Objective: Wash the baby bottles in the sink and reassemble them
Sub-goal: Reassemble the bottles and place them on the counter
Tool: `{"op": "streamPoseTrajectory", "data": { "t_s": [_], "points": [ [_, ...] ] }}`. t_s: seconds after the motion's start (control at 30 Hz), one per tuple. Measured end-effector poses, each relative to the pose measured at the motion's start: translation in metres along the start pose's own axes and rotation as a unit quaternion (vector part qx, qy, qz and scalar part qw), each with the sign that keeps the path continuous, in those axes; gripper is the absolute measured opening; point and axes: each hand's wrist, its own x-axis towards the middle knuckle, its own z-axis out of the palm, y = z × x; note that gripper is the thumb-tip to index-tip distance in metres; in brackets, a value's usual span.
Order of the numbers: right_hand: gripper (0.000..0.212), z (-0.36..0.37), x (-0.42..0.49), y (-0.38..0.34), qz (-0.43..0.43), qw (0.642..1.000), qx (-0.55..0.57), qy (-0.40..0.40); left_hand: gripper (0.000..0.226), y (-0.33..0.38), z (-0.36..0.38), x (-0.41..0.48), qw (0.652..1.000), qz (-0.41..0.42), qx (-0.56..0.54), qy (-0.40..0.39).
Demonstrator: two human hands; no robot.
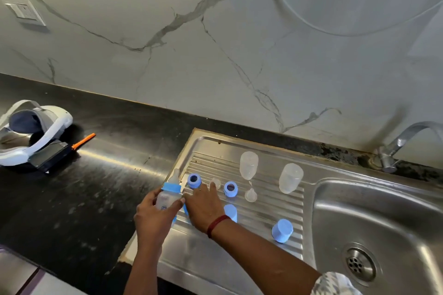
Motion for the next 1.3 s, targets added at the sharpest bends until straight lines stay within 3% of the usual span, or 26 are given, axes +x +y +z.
{"op": "streamPoseTrajectory", "data": {
  "t_s": [0.13,0.23,0.43,0.67,0.87,0.93,1.13,1.3],
  "points": [
    [0.020,-0.005,-0.004,0.003,0.013,0.999,0.041,0.024,0.052,0.009,0.004,0.003,1.000,0.007,-0.010,-0.014],
    [0.033,-0.025,-0.008,0.012,0.036,0.993,0.114,0.023,0.054,0.017,0.006,0.004,1.000,0.022,-0.008,-0.019],
    [0.040,-0.066,-0.031,0.051,0.110,0.927,0.346,0.092,0.058,0.032,0.011,-0.009,0.996,0.063,-0.011,-0.054],
    [0.032,-0.089,-0.074,0.100,0.182,0.796,0.560,0.139,0.053,0.044,0.028,-0.023,0.990,0.079,-0.026,-0.111],
    [0.035,-0.096,-0.105,0.123,0.207,0.555,0.789,0.162,0.044,0.051,0.049,-0.036,0.976,0.120,-0.035,-0.176],
    [0.039,-0.095,-0.109,0.129,0.215,0.506,0.816,0.177,0.044,0.055,0.055,-0.042,0.972,0.134,-0.039,-0.190],
    [0.032,-0.087,-0.116,0.134,0.229,0.453,0.842,0.182,0.049,0.066,0.066,-0.056,0.958,0.157,-0.041,-0.235],
    [0.038,-0.083,-0.119,0.135,0.238,0.459,0.839,0.169,0.049,0.069,0.073,-0.064,0.958,0.159,-0.027,-0.237]
  ]
}}
